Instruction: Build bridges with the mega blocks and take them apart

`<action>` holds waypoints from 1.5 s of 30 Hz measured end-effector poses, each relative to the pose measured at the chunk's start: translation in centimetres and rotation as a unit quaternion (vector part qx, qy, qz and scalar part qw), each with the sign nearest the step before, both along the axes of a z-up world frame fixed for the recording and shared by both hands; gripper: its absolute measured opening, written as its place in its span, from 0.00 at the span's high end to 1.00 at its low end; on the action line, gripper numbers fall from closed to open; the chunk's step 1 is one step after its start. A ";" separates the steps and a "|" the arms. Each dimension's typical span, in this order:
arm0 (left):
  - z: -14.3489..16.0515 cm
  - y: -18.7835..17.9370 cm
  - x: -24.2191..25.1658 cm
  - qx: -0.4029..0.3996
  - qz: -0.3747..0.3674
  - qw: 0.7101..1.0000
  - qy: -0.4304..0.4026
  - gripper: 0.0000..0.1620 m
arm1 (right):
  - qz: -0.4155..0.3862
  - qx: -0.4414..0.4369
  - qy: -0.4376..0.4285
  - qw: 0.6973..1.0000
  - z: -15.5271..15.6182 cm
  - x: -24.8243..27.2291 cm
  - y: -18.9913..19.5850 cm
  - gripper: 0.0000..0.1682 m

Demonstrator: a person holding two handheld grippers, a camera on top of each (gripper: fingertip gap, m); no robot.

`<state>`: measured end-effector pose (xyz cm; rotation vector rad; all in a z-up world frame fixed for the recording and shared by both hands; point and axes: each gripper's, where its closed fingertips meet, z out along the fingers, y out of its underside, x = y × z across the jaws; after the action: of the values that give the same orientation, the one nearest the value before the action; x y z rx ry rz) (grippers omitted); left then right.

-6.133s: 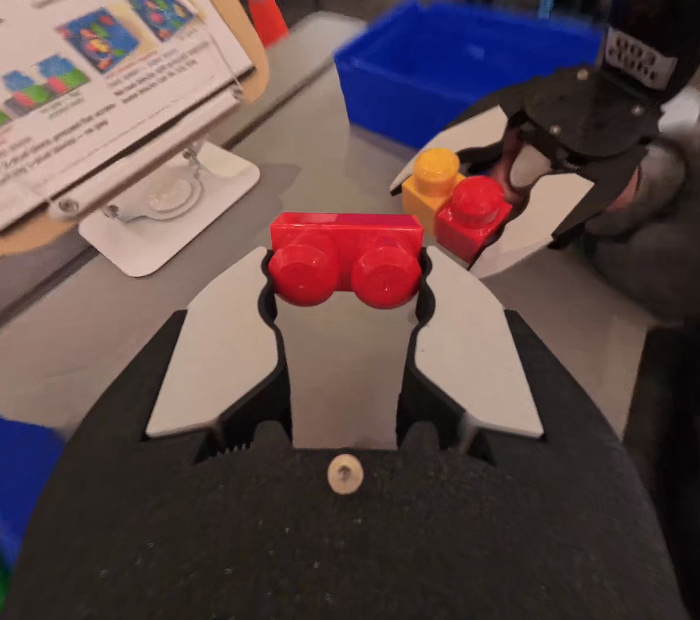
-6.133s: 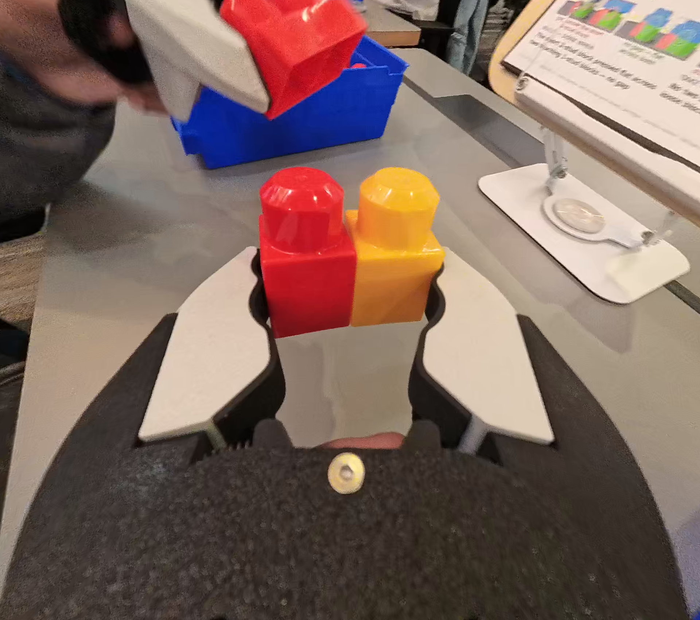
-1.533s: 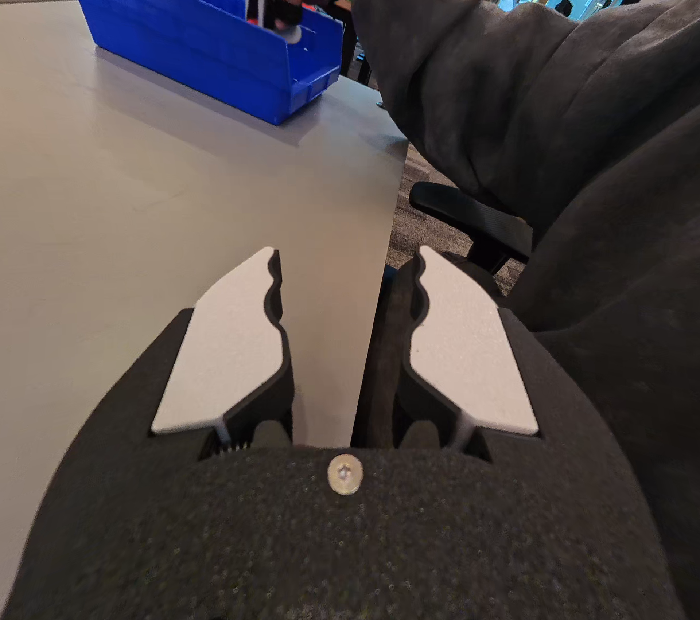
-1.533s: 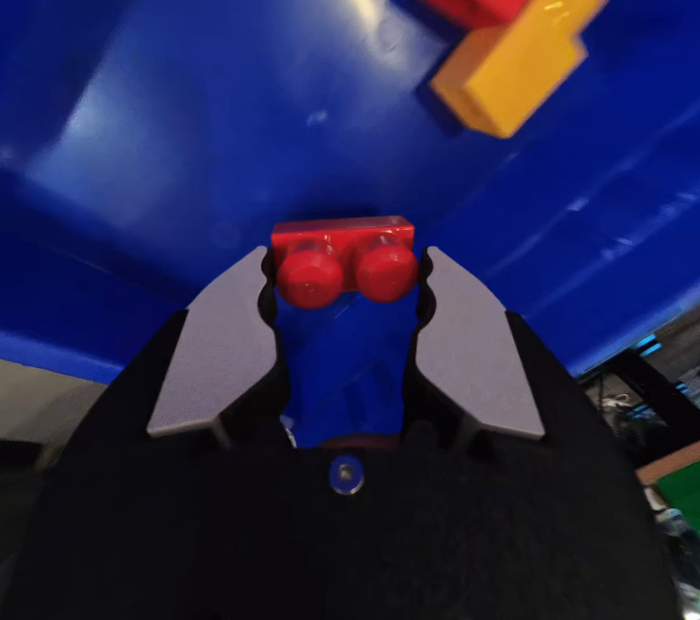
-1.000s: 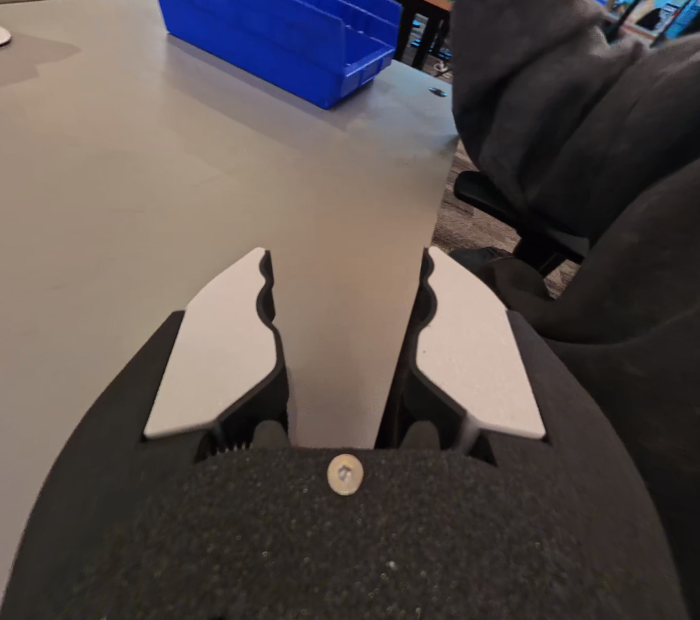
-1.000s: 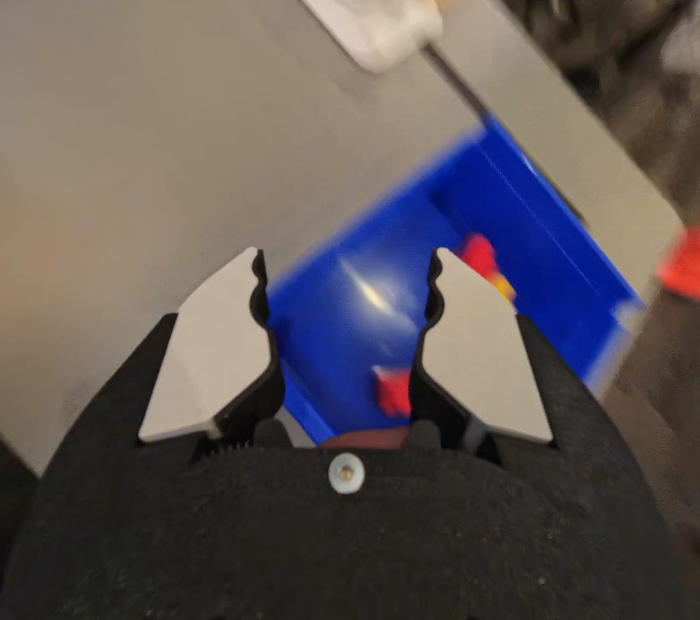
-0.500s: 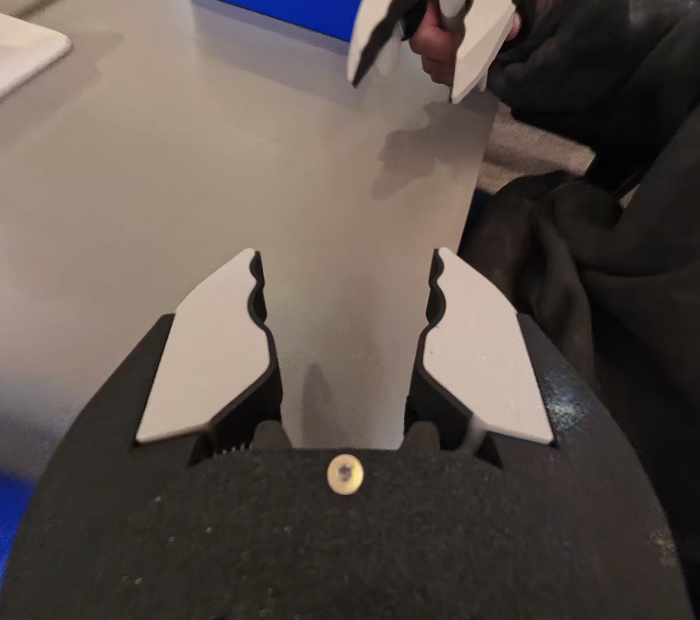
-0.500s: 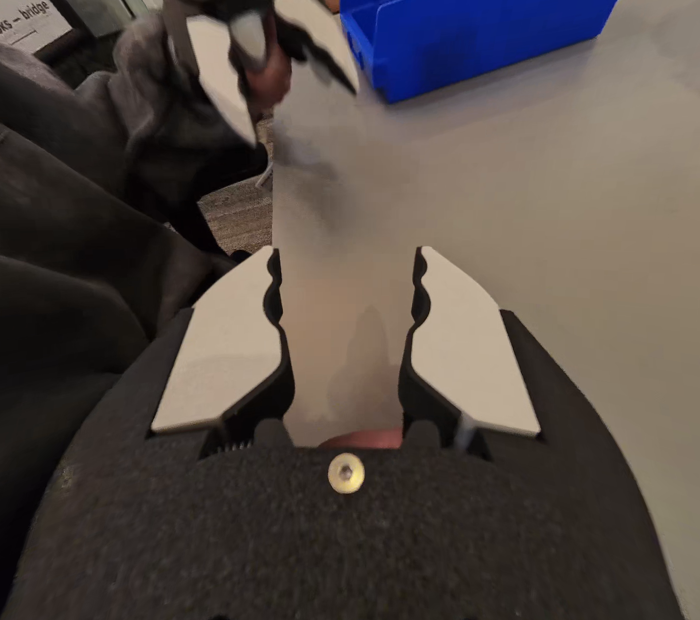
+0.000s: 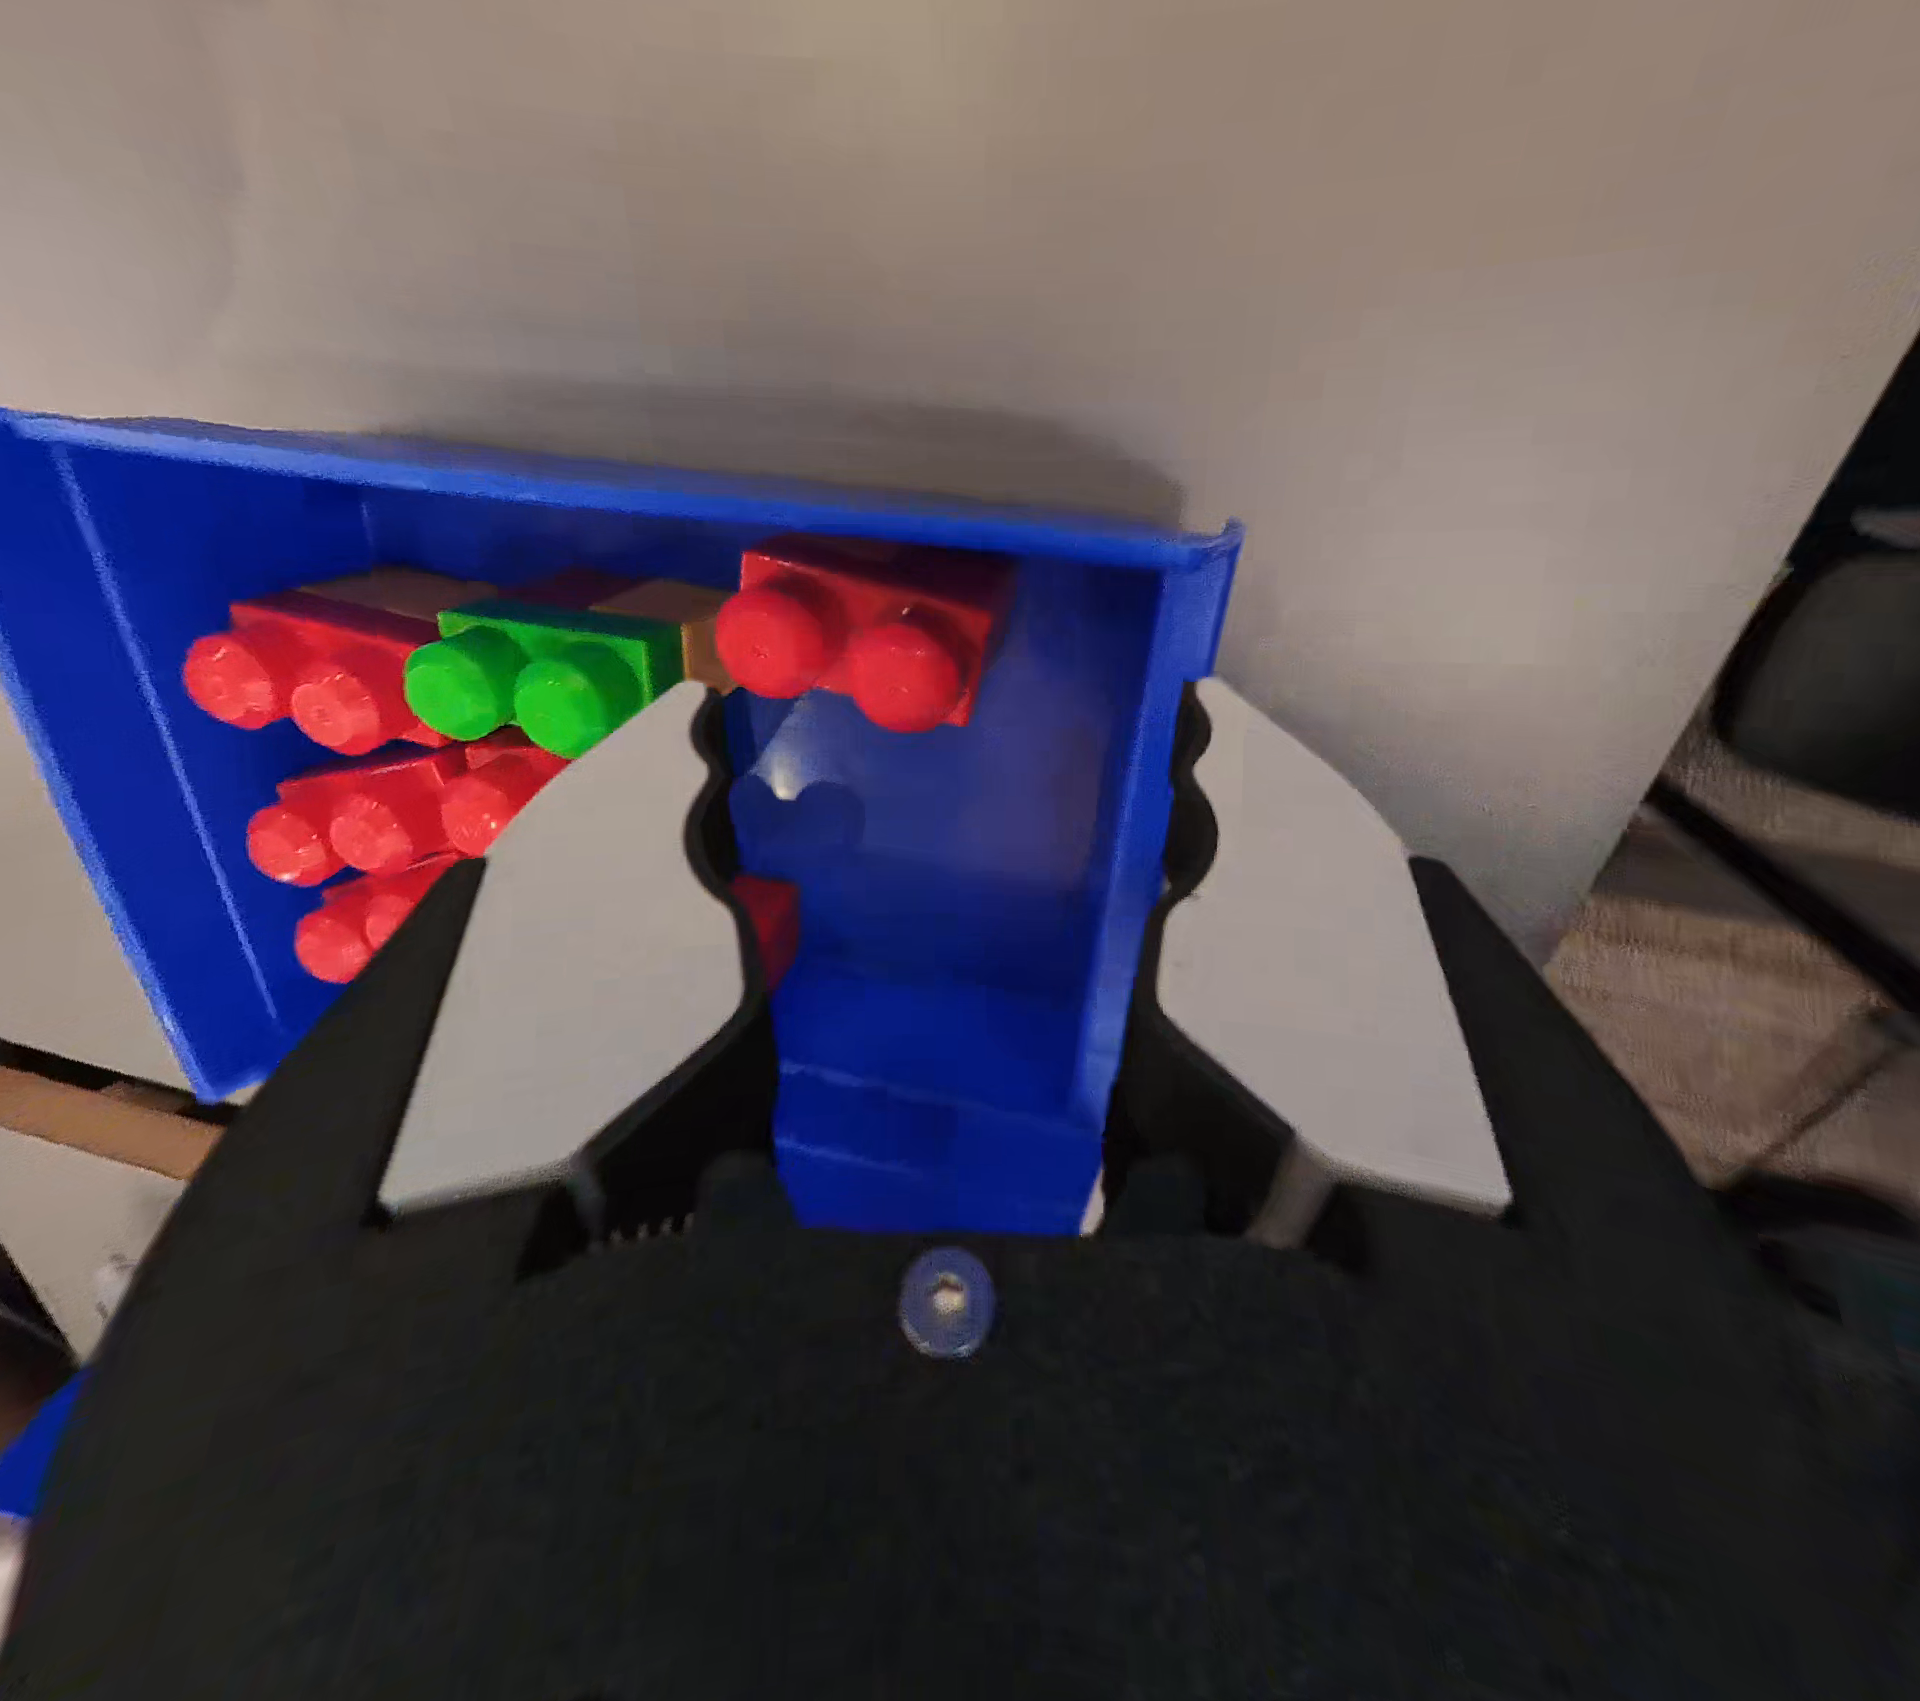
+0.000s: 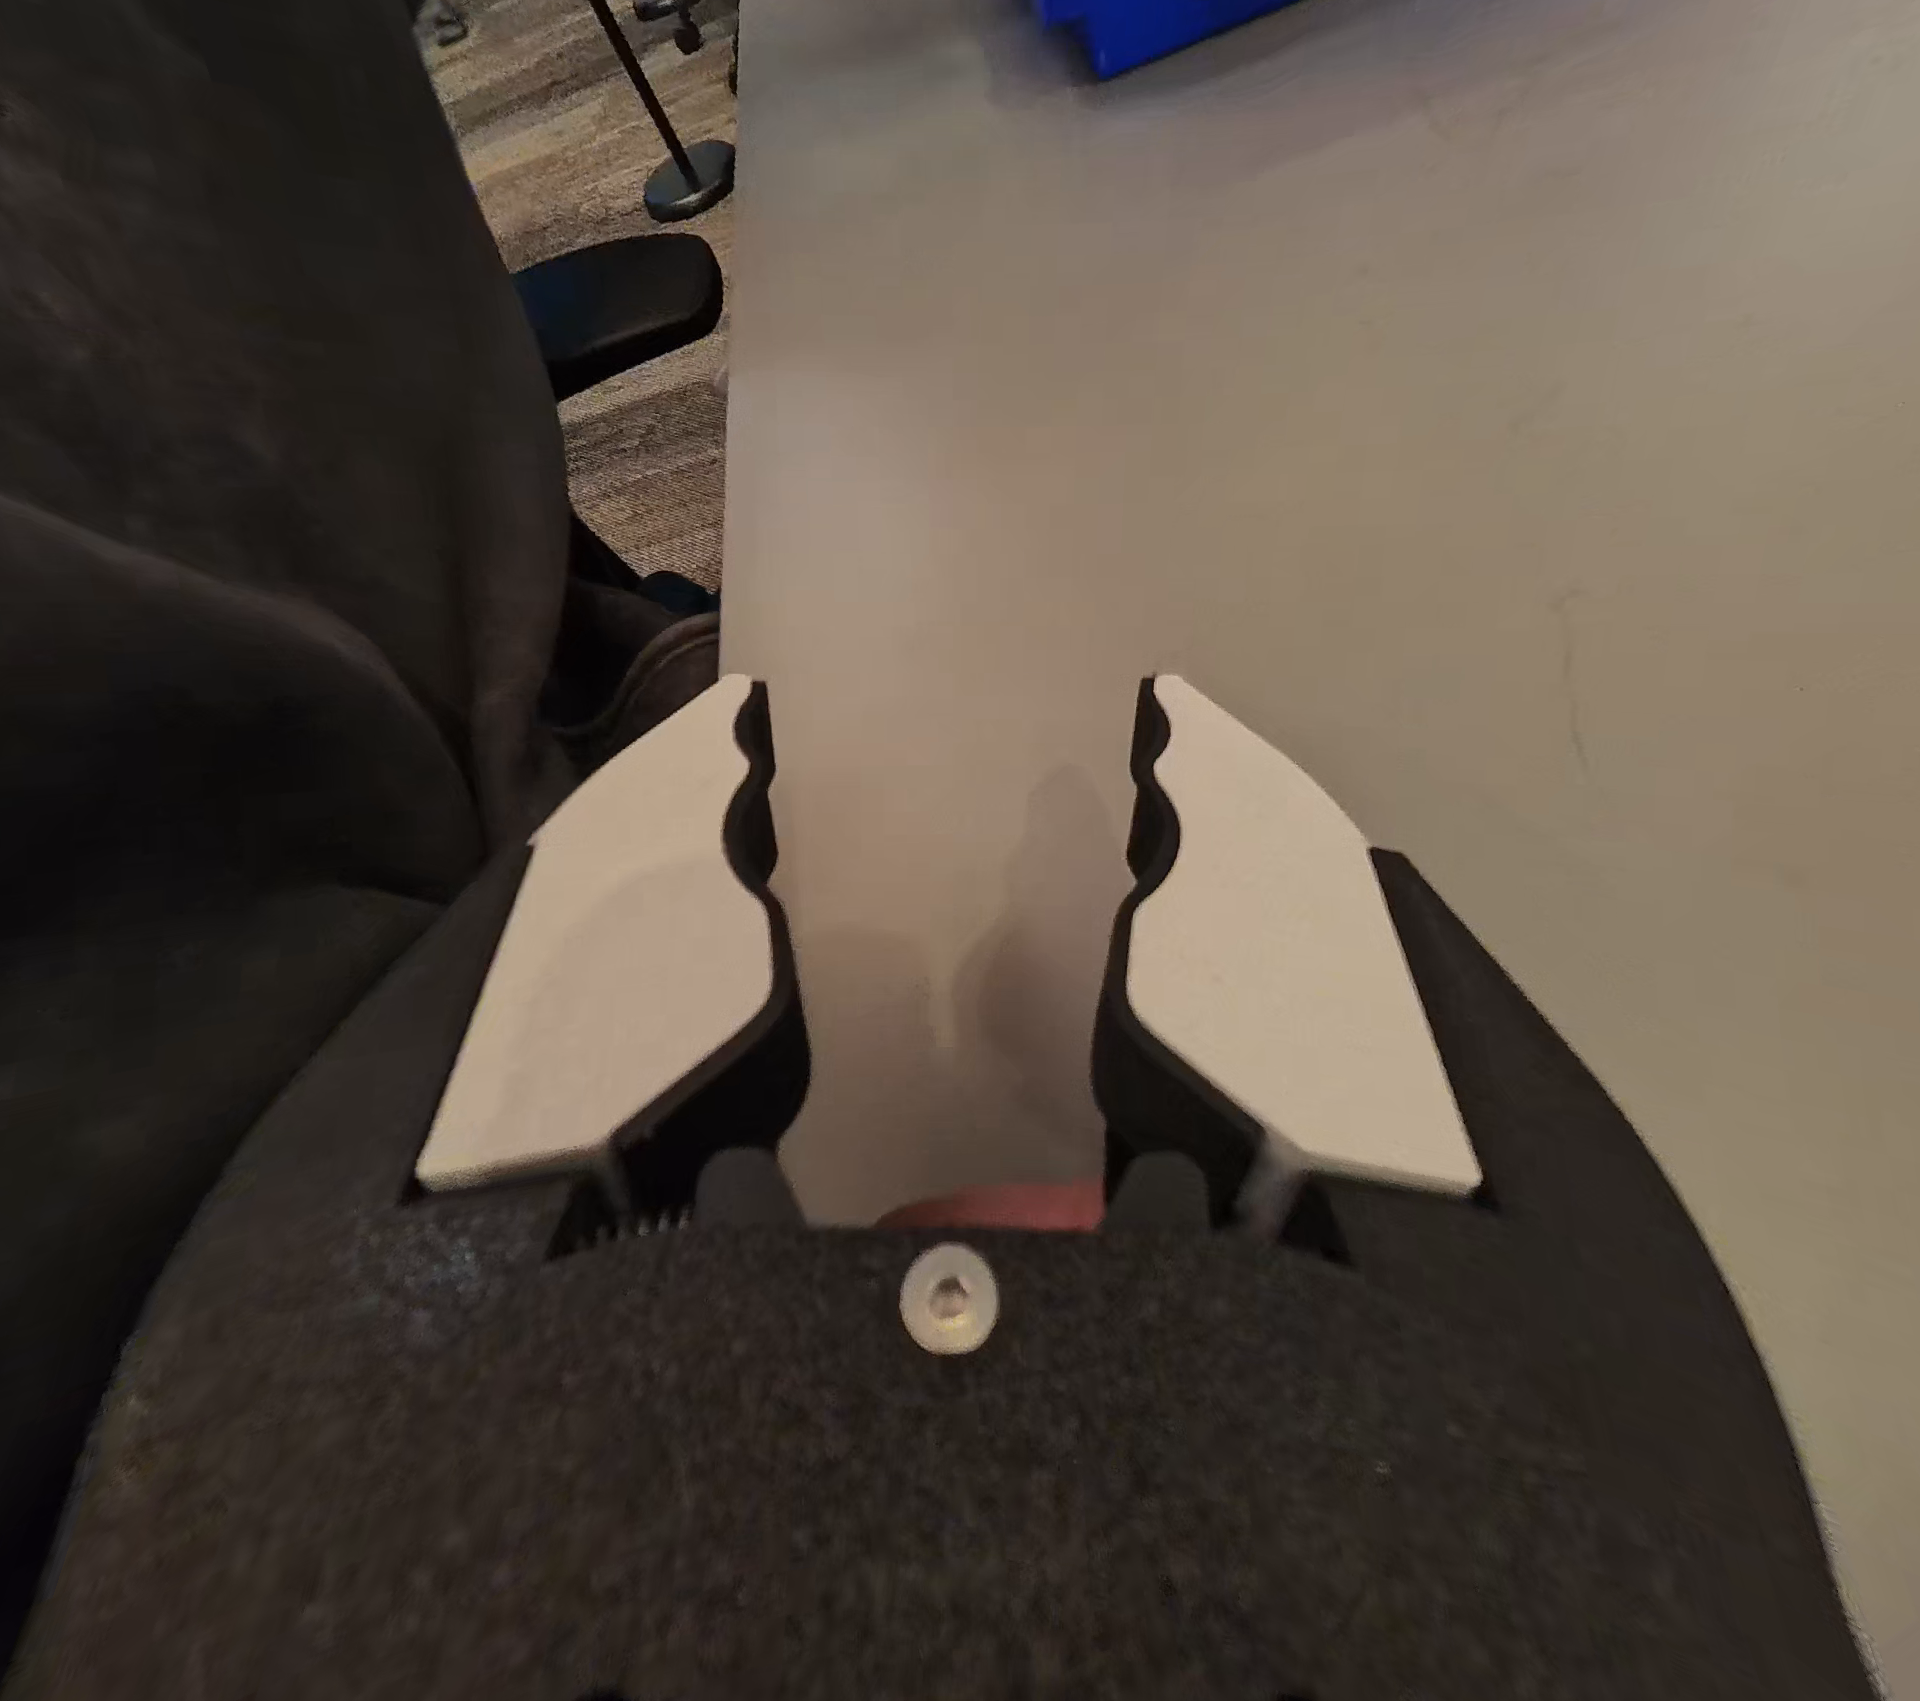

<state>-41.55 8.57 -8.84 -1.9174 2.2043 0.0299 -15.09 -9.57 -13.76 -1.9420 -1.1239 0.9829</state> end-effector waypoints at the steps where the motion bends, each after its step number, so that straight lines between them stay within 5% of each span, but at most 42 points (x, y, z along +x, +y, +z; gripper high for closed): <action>1: -0.7 0.5 -0.3 -0.010 -0.008 1.000 0.018 0.49 | 0.000 -0.003 0.000 1.000 -0.1 0.0 0.0 0.61; 13: -6.8 3.6 -0.6 -0.070 -0.036 0.994 0.079 0.48 | 0.011 -0.052 -0.001 0.999 -1.5 -0.4 0.4 0.62; 20: -6.6 3.1 -2.7 -0.056 -0.031 0.990 0.122 0.53 | 0.021 -0.052 0.005 0.998 -1.0 -0.5 -0.1 0.62; 32: 5.5 2.1 2.4 -0.002 0.009 0.994 -0.110 0.53 | -0.042 0.060 0.021 0.997 2.8 0.2 3.0 0.62; 39: 7.6 -0.3 12.0 -0.013 -0.066 0.997 -0.029 0.53 | -0.121 0.213 0.034 0.969 6.2 -1.8 9.1 0.48; 45: 9.7 -3.2 20.6 -0.036 -0.123 0.991 0.026 0.53 | -0.160 0.248 0.039 0.955 10.4 -3.9 14.3 0.42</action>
<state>-20.93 5.38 0.82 -1.6835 2.4918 -0.0396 -18.97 4.72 -3.35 -1.5896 -0.8702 0.5323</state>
